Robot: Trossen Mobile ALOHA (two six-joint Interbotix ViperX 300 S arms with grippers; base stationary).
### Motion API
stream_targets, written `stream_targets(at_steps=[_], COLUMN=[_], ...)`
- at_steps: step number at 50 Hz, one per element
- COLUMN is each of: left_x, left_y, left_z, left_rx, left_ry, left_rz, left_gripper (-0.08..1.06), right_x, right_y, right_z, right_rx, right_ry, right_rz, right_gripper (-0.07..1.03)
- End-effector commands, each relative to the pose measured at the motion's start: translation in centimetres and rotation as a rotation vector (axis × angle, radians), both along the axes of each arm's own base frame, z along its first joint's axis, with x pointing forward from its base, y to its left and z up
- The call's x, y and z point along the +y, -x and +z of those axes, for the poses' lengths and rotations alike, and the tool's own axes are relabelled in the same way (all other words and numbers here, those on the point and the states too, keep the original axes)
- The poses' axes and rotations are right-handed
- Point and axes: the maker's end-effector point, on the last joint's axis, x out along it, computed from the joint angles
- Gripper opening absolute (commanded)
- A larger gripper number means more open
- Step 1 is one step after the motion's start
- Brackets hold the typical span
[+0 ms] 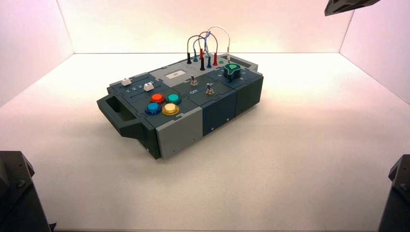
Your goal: Move the box to the right.
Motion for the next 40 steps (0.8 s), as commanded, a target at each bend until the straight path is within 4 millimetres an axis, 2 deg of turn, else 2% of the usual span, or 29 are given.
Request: stream_targets(at_steps=[1,17,24,33,40], left_x=[0.2,0.2,0.1,-0.9,-3.0], left_y=[-0.7,-0.7,-0.6,-0.3,-0.2], left_z=[1.6,1.5,0.8,-1.3,-4.0], left_rx=[-0.040,-0.037,-0.005,0.097,0.254], left_ry=[0.000,0.002,0.005,0.011,0.017], left_rz=[0.007,0.007,0.005,-0.029,-0.094], left_gripper=[-0.03,-0.03,-0.03,-0.03,-0.03], right_x=[0.2,0.2,0.2,0.5,0.5], right_y=[-0.7,-0.7,-0.6,-0.6,-0.6], right_z=[1.4,1.5,1.4,1.5,1.0], right_rx=[-0.042,-0.045,-0.042,-0.045,-0.029], right_ry=[-0.009,-0.010,-0.009,-0.011,-0.009], right_rz=[-0.001,-0.001,0.001,0.010,0.010], right_gripper=[-0.02,-0.02,-0.02,-0.02,-0.02])
